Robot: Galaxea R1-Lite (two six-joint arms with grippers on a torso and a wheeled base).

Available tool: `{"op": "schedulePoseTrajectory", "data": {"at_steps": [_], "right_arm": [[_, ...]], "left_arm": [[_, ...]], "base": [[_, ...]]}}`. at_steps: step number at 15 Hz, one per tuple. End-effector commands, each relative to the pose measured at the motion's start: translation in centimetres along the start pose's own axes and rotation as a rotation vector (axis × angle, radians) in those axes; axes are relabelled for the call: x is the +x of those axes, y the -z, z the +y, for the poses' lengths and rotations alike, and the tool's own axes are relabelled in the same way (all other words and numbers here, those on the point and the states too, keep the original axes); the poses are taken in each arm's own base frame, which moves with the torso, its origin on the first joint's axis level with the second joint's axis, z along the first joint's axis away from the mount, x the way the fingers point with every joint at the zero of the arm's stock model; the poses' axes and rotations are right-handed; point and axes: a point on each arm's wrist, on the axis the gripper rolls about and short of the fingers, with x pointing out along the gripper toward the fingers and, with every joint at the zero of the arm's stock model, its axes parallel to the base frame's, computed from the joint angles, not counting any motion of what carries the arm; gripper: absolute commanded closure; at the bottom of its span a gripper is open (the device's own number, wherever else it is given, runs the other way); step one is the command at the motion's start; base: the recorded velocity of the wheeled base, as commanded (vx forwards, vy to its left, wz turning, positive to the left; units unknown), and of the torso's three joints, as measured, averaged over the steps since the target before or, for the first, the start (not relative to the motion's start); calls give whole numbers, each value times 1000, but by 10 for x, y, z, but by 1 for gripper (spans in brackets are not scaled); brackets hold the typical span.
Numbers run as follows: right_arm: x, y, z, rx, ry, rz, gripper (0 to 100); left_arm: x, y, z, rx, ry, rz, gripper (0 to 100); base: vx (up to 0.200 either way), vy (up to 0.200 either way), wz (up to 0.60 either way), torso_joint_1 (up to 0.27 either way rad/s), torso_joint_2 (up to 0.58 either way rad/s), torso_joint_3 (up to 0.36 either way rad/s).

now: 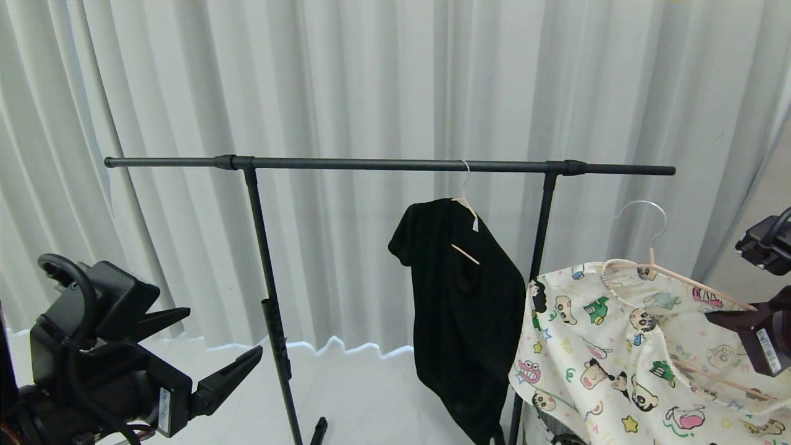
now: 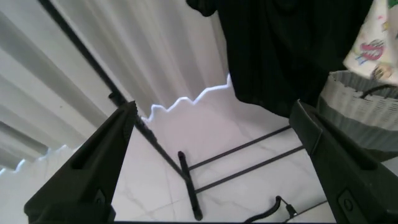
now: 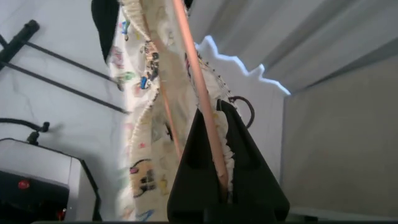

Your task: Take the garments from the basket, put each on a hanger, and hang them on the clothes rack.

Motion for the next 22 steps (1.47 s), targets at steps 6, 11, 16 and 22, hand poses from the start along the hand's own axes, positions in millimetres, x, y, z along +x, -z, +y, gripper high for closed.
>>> {"op": "schedulePoseTrajectory", "data": {"at_steps": [6, 11, 16, 22], "right_arm": [[18, -4, -9, 121, 76, 32, 100], [33, -22, -10, 113, 69, -42, 100], [40, -40, -6, 93, 19, -82, 100], [52, -63, 2, 68, -21, -115, 100]], "left_arm": [[2, 1, 2, 78, -75, 30, 0], [2, -5, 2, 81, -73, 9, 0], [2, -6, 2, 85, -73, 7, 0], [2, -6, 2, 88, -72, 5, 0]], "base": [[0, 0, 0, 0, 0, 0], [120, 0, 0, -4, 1, 2], [200, 0, 0, 5, 2, 3], [200, 0, 0, 2, 2, 2]]}}
